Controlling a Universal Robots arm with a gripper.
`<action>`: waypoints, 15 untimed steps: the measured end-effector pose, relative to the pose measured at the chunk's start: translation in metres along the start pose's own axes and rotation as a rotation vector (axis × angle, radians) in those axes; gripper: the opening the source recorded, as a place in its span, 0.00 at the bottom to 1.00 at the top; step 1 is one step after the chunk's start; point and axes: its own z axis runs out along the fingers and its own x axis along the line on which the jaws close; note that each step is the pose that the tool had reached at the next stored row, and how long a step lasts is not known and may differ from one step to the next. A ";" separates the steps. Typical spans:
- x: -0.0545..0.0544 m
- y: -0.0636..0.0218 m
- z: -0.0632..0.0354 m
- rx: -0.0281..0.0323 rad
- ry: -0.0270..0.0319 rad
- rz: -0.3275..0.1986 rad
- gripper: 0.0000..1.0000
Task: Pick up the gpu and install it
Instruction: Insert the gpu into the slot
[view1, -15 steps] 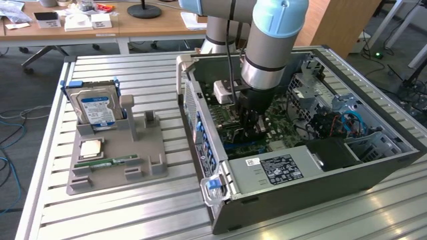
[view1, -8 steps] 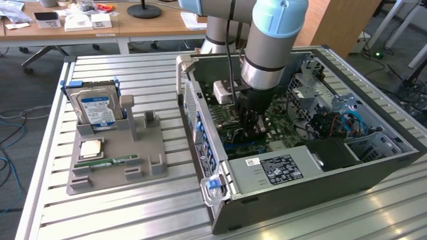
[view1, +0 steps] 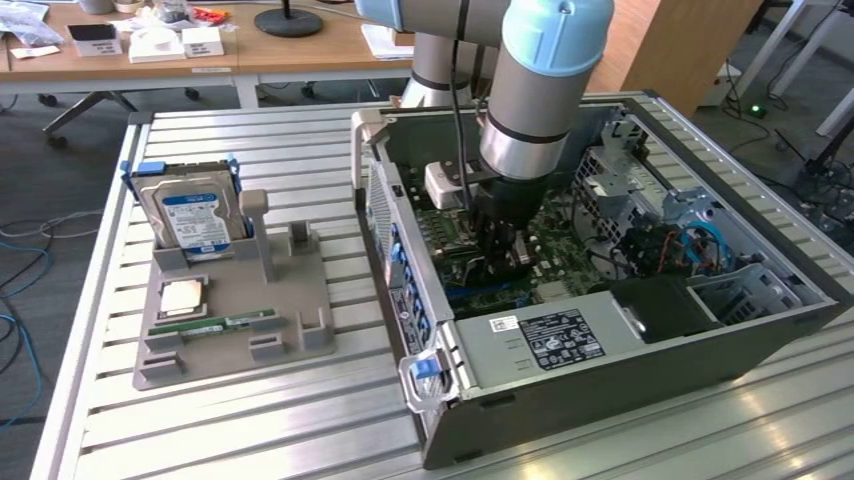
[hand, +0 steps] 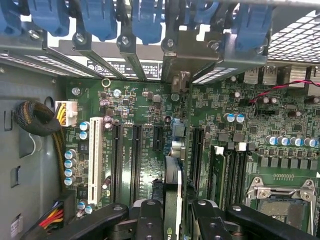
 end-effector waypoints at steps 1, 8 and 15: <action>0.000 0.0001 0.0000 0.0000 0.0000 0.000 0.27; 0.000 0.0006 0.0004 0.0004 -0.0008 0.001 0.33; 0.000 0.0001 0.0000 0.0001 -0.0001 0.000 0.52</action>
